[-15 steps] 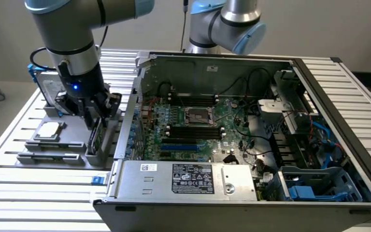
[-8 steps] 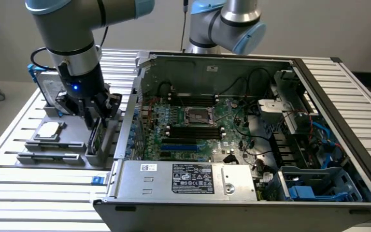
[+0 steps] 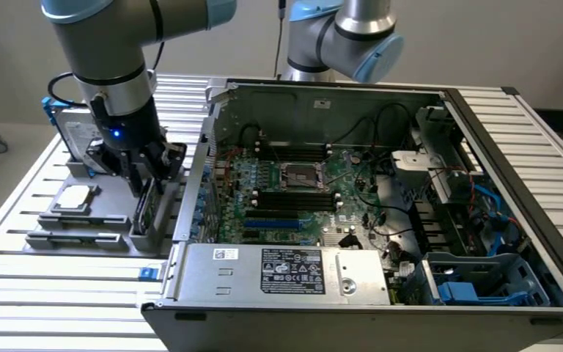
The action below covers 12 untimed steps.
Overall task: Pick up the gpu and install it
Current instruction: 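Pick up the gpu and move the gpu toward the slot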
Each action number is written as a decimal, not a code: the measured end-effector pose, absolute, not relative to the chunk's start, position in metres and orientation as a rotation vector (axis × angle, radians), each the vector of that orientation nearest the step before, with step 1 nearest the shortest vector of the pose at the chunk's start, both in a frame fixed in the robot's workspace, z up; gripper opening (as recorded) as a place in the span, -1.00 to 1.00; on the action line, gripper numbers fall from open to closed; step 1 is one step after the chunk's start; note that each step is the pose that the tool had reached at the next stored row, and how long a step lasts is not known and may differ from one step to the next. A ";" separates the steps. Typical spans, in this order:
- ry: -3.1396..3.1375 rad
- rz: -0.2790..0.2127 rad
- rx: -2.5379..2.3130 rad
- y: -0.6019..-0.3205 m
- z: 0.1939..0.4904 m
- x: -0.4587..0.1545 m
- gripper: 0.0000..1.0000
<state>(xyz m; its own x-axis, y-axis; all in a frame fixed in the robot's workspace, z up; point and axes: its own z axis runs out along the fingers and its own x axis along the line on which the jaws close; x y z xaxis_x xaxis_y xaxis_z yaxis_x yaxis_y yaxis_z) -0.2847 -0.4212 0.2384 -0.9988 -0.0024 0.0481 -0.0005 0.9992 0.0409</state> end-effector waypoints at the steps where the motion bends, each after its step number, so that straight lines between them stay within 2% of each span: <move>1: -3.093 -0.063 0.000 -0.421 0.238 -0.284 -0.11; 12: -3.093 -0.064 -0.018 -0.419 0.238 -0.284 -0.11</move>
<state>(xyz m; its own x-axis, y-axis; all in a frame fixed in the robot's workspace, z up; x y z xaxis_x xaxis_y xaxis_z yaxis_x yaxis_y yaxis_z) -0.2842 -0.4192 0.2376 -0.9988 0.0104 0.0481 0.0124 0.9991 0.0409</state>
